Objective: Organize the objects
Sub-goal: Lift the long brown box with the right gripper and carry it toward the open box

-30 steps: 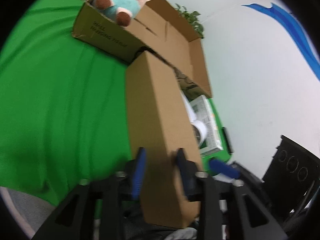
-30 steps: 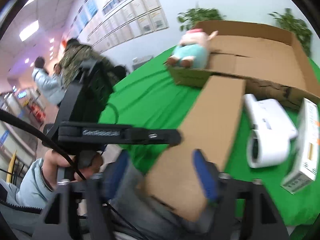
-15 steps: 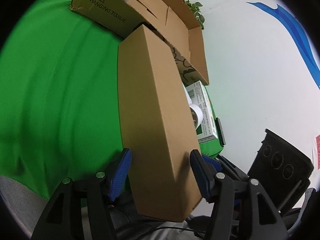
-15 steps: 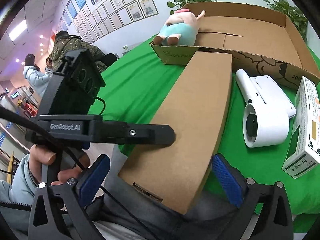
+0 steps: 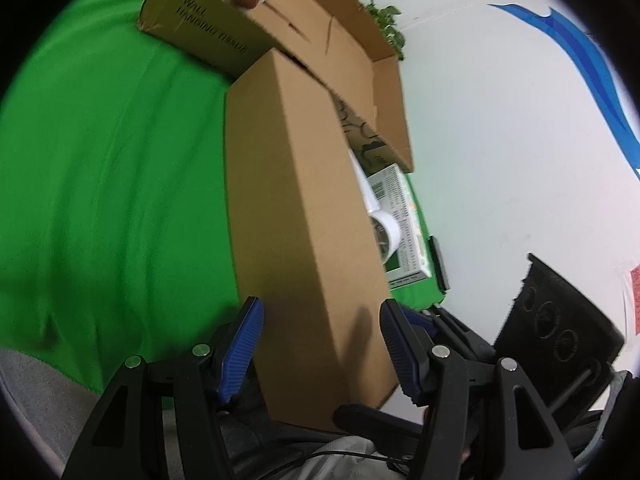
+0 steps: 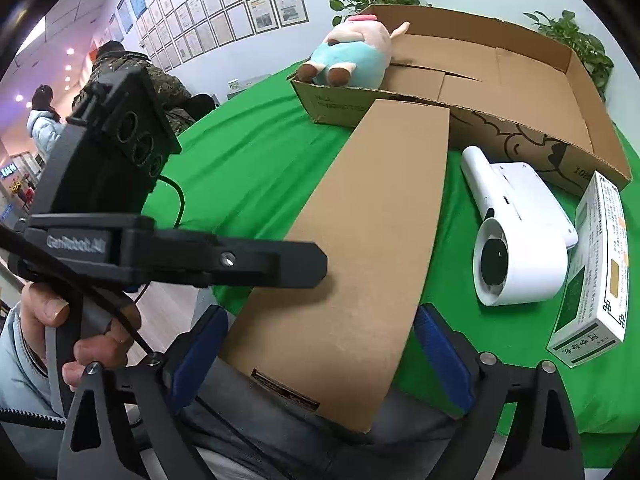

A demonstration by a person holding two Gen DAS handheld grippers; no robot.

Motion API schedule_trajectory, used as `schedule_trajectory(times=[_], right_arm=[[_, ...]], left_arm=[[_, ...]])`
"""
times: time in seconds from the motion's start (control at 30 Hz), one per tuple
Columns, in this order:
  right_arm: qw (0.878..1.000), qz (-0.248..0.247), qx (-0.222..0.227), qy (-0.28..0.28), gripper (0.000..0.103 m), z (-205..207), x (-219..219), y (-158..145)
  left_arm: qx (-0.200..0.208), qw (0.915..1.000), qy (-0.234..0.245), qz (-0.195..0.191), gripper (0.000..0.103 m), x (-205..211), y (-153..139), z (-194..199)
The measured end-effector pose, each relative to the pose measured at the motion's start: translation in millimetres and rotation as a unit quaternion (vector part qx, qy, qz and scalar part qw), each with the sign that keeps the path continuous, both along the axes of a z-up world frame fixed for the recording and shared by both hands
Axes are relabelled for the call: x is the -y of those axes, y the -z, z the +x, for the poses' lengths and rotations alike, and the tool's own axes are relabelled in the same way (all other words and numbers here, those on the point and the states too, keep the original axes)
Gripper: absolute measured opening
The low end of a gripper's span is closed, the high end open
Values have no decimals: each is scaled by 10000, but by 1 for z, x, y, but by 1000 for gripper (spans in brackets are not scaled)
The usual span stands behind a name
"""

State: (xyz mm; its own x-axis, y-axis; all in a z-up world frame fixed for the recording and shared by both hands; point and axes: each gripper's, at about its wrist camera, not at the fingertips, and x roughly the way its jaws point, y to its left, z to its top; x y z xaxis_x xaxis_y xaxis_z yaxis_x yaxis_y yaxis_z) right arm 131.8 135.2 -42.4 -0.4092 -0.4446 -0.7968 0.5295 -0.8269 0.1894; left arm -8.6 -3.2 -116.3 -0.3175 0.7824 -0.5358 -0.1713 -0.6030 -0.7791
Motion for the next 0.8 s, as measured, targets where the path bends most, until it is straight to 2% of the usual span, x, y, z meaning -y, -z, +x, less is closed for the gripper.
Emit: schedule_trajectory(times=[0.2,0.23,0.27,0.3,0.33,0.4,0.5,0.53,0.57,0.63,0.7,0.73,0.8], right_arm=[[9995,-270,156,74,87,-4,-11,-1],[9993,-322,161,117,79,-4,-15,-2],[9988,-427,165,194,60,-6,-20,-5],[9979,-568,269,182,51,-9,-24,-7],[9967,-695,355,200,45,-11,-29,-8],[9965,-694,430,149,45,-13,-30,-7],[9962,-690,477,221,55,-13,-29,-4],[9959,-674,566,193,69,-14,-26,-2],[9959,-657,605,169,77,-13,-24,0],[9961,-634,613,32,82,-10,-16,1],[9968,-557,570,-99,92,-6,-7,-1],[9974,-480,507,-168,100,-4,-1,-2],[9990,-223,362,-158,103,-3,8,-1]], left_arm=[[24,10000,5,-38,60,-5,4,3],[23,10000,7,-41,61,-6,4,4],[-10,9999,-95,-49,67,-4,4,4],[-10,9997,-220,-59,68,0,4,4],[39,9997,-245,-11,69,4,5,4],[83,9996,-262,4,68,6,8,3],[87,9997,-218,-74,68,3,8,4],[139,9997,-190,-42,68,3,9,3],[148,9997,-195,-41,68,4,10,3],[180,9996,-204,-34,68,4,10,3],[230,9995,-224,-16,69,5,11,3],[245,9994,-223,-14,69,5,11,3],[284,9993,-227,-12,69,6,12,3]])
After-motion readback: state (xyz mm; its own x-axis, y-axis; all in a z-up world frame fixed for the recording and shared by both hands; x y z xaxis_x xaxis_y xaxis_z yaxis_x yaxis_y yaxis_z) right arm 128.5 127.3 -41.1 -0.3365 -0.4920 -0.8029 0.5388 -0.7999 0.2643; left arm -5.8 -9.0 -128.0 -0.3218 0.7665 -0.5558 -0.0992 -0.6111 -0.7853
